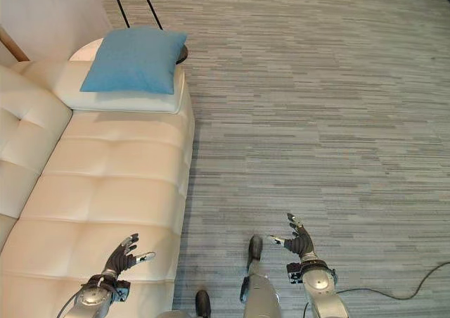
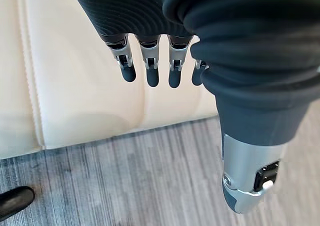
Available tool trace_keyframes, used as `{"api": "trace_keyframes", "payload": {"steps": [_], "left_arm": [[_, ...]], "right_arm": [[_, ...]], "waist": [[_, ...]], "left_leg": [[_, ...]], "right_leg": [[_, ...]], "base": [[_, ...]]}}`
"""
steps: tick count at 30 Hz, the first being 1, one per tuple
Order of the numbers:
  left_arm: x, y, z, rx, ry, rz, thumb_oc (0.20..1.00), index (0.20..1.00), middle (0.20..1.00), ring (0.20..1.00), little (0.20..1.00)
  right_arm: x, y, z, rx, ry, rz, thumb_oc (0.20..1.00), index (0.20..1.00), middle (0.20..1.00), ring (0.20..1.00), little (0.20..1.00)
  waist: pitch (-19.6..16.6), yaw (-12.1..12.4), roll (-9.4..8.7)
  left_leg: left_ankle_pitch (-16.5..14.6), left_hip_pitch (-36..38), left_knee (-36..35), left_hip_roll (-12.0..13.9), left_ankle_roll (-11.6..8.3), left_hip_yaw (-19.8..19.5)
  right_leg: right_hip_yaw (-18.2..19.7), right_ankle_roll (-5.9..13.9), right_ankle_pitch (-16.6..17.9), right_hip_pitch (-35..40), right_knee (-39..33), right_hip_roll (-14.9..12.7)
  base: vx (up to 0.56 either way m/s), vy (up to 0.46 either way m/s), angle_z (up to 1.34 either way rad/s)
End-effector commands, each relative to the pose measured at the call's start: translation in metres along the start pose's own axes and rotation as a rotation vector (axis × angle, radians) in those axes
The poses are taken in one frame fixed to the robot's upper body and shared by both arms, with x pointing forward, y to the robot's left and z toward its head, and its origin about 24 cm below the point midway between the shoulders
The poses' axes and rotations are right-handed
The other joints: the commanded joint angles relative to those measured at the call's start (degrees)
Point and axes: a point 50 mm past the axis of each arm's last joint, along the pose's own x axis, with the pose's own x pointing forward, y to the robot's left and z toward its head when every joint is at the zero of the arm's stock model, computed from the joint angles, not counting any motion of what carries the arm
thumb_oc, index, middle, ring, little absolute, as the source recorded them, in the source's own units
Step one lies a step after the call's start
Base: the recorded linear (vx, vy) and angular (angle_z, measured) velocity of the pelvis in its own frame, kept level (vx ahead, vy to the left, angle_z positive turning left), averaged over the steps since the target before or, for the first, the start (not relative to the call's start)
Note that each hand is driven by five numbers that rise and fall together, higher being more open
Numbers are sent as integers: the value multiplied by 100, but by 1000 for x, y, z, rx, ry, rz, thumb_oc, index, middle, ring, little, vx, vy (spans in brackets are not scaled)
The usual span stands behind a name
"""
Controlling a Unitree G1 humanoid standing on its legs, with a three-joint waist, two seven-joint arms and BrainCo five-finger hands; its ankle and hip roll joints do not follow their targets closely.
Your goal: Pick up all the scattered cushions and arrange them neatly on the sofa.
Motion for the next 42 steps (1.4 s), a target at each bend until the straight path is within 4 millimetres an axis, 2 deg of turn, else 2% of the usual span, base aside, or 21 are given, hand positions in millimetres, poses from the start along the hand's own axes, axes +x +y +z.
{"api": "trace_keyframes", "payload": {"steps": [1,2,3,5,7,9,11,14,15,16,20,24,25,26,29,31,32,33,35,36,42], "left_arm": [[-2,7,22,17,-127,32,1000,1000,1000,1000,1000],[0,5,24,-3,-131,34,1000,1000,1000,1000,1000],[0,5,24,-3,-131,35,1000,1000,1000,1000,1000],[2,0,28,13,-143,10,1000,1000,1000,1000,1000],[2,-1,25,-2,-132,11,1000,1000,1000,1000,1000],[3,-1,26,-5,-133,13,1000,1000,1000,1000,1000],[4,-5,22,-29,-114,6,1000,1000,1000,1000,1000],[3,-9,16,-23,-90,-2,1000,1000,1000,1000,1000],[3,-10,16,-21,-89,-4,1000,1000,1000,1000,1000],[0,-11,13,-24,-78,-6,1000,1000,1000,1000,1000],[-1,-11,7,-30,-53,-1,1000,1000,1000,1000,1000],[-8,-3,-5,-32,-13,26,1000,1000,1000,1000,1000],[-9,0,-10,-15,10,23,1000,1000,1000,1000,1000],[-9,0,-10,-15,11,23,1000,1000,1000,1000,1000],[-7,8,-8,-4,8,44,1000,1000,1000,1000,1000],[-5,11,-4,-5,-4,55,1000,1000,1000,1000,1000],[-4,12,-3,-2,-7,63,1000,1000,1000,1000,1000],[-4,12,-2,-8,-14,69,1000,1000,1000,1000,1000],[-4,12,-2,-9,-14,69,1000,1000,1000,1000,1000],[-4,13,-2,-17,-18,72,1000,1000,1000,1000,1000],[-7,11,-8,-53,5,94,1000,1000,1000,1000,1000]], "right_arm": [[1,-16,22,-23,-115,-23,1000,1000,1000,1000,1000],[3,-19,21,-63,-107,-23,1000,1000,1000,1000,1000],[3,-19,22,-63,-108,-22,1000,1000,1000,1000,1000],[4,-28,23,-80,-114,-47,1000,1000,1000,1000,1000],[4,-33,20,-82,-100,-73,1000,1000,1000,1000,1000],[5,-36,21,-83,-102,-85,1000,1000,1000,1000,1000],[4,-42,20,-65,-93,-112,1000,1000,1000,1000,1000],[1,-44,13,-38,-69,-132,1000,1000,1000,1000,1000],[0,-43,10,-33,-59,-134,1000,1000,1000,1000,1000],[-2,-41,3,-28,-33,-140,1000,1000,1000,1000,1000],[-4,-40,-5,-31,1,-147,1000,1000,1000,1000,1000],[-8,-34,-11,-39,20,-116,1000,1000,1000,1000,1000],[-11,-30,-15,-34,38,-93,1000,1000,1000,1000,1000],[-11,-30,-15,-34,38,-93,1000,1000,1000,1000,1000],[-8,-18,-6,-17,-4,-53,1000,1000,1000,1000,1000],[-6,-14,-2,-11,-21,-43,1000,1000,1000,1000,1000],[-5,-11,-1,-11,-24,-33,1000,1000,1000,1000,1000],[-4,-10,2,-11,-36,-24,1000,1000,1000,1000,1000],[-4,-10,2,-11,-36,-23,1000,1000,1000,1000,1000],[-2,-11,7,-10,-52,-26,1000,1000,1000,1000,1000],[-1,-16,7,-18,-41,-39,1000,1000,1000,1000,1000]], "waist": [[85,-185,167],[117,-188,265],[99,-205,252],[152,-161,235],[116,-122,189],[102,-71,160],[51,39,114],[15,124,116],[-4,169,159],[-17,275,237],[-51,432,237],[-223,632,79],[-326,652,-34],[-335,653,-39],[-246,576,-239],[-185,530,-163],[-132,468,-82],[-55,330,23],[-43,317,18],[14,241,75],[102,0,-25]], "left_leg": [[-762,502,492,544,-555,-426],[-293,273,1215,816,-724,-438],[-279,235,1224,802,-725,-455],[683,-554,3043,1257,-696,-340],[798,-717,3280,1447,-660,-42],[615,-864,3314,1359,-622,45],[211,-1347,2769,917,-547,214],[167,-1674,1937,707,-501,410],[288,-1723,1521,622,-513,386],[845,-1924,714,492,-624,283],[1109,-2361,-77,541,-690,366],[1363,-2555,121,615,-654,534],[1448,-2477,405,542,-536,522],[1443,-2486,412,539,-534,525],[918,-2033,647,356,-177,590],[790,-1716,567,371,-111,555],[658,-1441,468,369,-84,466],[471,-1026,403,334,-81,303],[468,-1015,404,327,-81,293],[223,-663,394,314,-113,166],[-386,150,430,56,-219,-426]], "right_leg": [[537,258,197,303,368,207],[535,94,127,366,604,326],[527,91,140,344,595,307],[418,-283,-194,773,635,447],[371,-456,-416,1113,548,532],[364,-471,-496,1294,487,544],[347,-400,-678,1759,335,518],[272,-340,-862,2135,237,580],[264,-328,-930,2256,222,641],[228,-307,-1087,2566,162,815],[284,-299,-1396,3118,98,926],[453,-200,-1697,3695,217,881],[463,-97,-1477,3645,588,723],[464,-95,-1483,3636,594,718],[475,289,320,2789,2701,166],[428,161,338,2330,3235,119],[346,34,97,1996,3336,173],[90,-75,-369,1585,3084,235],[80,-75,-380,1601,3091,226],[-188,-135,-674,1345,2488,227],[356,162,-134,733,285,703]], "base": [[750,-572,73],[355,-349,68],[312,-394,84],[316,-439,28],[367,-364,-9],[346,-202,-22],[498,-163,0],[418,-77,20],[615,-51,18],[432,-22,9],[507,8,-6],[678,134,-11],[705,173,-17],[563,175,-20],[487,250,15],[361,162,24],[474,93,36],[472,92,27],[319,12,39],[481,-36,61],[522,-112,51]]}}
